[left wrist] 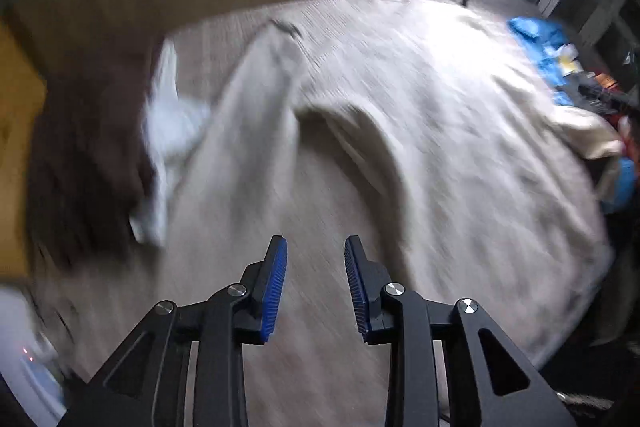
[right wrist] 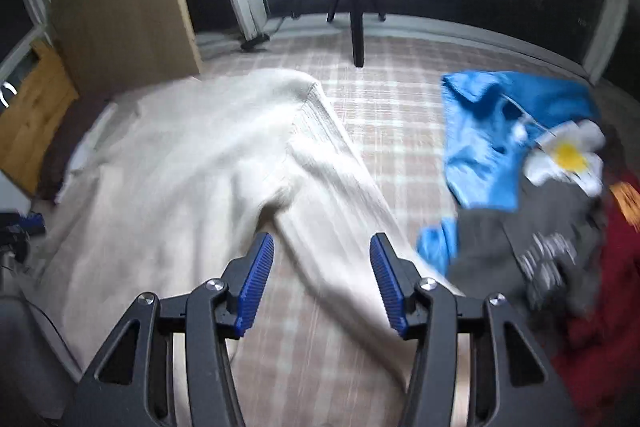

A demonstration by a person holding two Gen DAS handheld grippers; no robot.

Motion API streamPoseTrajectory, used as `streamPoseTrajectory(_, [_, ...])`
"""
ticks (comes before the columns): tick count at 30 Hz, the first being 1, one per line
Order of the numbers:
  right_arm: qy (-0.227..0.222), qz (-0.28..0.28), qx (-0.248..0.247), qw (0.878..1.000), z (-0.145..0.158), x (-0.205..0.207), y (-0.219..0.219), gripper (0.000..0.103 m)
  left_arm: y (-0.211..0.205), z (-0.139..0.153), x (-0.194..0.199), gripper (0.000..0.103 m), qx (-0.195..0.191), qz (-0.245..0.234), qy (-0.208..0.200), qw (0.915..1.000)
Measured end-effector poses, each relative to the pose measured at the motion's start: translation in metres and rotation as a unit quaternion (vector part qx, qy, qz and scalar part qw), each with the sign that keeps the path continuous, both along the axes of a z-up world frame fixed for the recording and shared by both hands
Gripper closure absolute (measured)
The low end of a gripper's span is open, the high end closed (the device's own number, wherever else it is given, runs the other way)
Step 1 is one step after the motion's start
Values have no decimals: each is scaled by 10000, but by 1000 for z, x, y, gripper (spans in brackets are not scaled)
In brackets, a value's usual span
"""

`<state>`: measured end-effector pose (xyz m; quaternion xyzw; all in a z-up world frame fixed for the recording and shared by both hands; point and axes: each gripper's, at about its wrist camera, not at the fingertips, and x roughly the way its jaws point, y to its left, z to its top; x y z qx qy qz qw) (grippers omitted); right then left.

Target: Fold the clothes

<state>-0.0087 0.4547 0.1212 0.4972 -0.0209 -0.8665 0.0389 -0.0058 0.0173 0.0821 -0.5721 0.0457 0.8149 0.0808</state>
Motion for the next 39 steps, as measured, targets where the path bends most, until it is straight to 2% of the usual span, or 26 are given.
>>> streamPoseTrajectory(1, [-66,-60,99,9999,-7,-15,2,53,-1,-4,-17,74,-20,-1,-16,10000])
streamPoseTrajectory(3, [-127,-191,-48,9997,-16,-43,15,53,-5,-8,-48,74,-22,25,9,10000])
streamPoseTrajectory(6, [-204,-369,-265,9988,-29,-84,33,53,-14,-10,-104,74,192,120,160,9996])
streamPoseTrajectory(9, [-122,-337,-457,9983,-38,-115,37,53,-27,-13,-163,74,536,192,243,9981])
streamPoseTrajectory(12, [-29,-180,-560,9983,-50,-145,33,53,-18,-28,-211,68,614,35,288,9977])
streamPoseTrajectory(15, [0,44,-859,9963,-62,-169,25,53,-1,-49,-244,68,563,-220,150,9981])
streamPoseTrajectory(19, [-68,292,-1118,9933,-81,-198,9,53,16,-73,-260,66,176,-430,30,9989])
streamPoseTrajectory(24, [-100,611,-1376,9886,-96,-220,-7,51,16,-74,-261,67,200,-510,160,9984])
streamPoseTrajectory(25, [-49,655,-1357,9886,-97,-222,-10,51,15,-73,-260,75,180,-517,204,9983])
streamPoseTrajectory(26, [15,689,-1322,9888,-97,-223,-12,53,15,-72,-258,90,106,-491,301,9983])
streamPoseTrajectory(27, [-6,714,-1345,9883,-97,-225,-13,72,14,-71,-256,95,26,-460,404,9981])
streamPoseTrajectory(28, [-35,757,-1386,9874,-98,-226,-14,89,13,-69,-253,96,142,-444,472,9978])
streamPoseTrajectory(29, [-63,838,-1440,9860,-97,-225,-15,94,11,-67,-251,96,202,-420,519,9976])
streamPoseTrajectory(33, [520,961,-1108,9878,-64,-214,-18,94,6,-43,-238,97,69,-382,897,9952])
streamPoseTrajectory(35, [850,921,-887,9882,-45,-215,-16,95,2,-33,-237,97,-203,-368,1164,9923])
streamPoseTrajectory(37, [886,878,-636,9901,-44,-223,-17,95,-1,-42,-248,96,-201,-251,1108,9933])
streamPoseTrajectory(39, [658,850,-268,9938,-62,-233,-23,94,-3,-63,-262,96,-315,-195,864,9956])
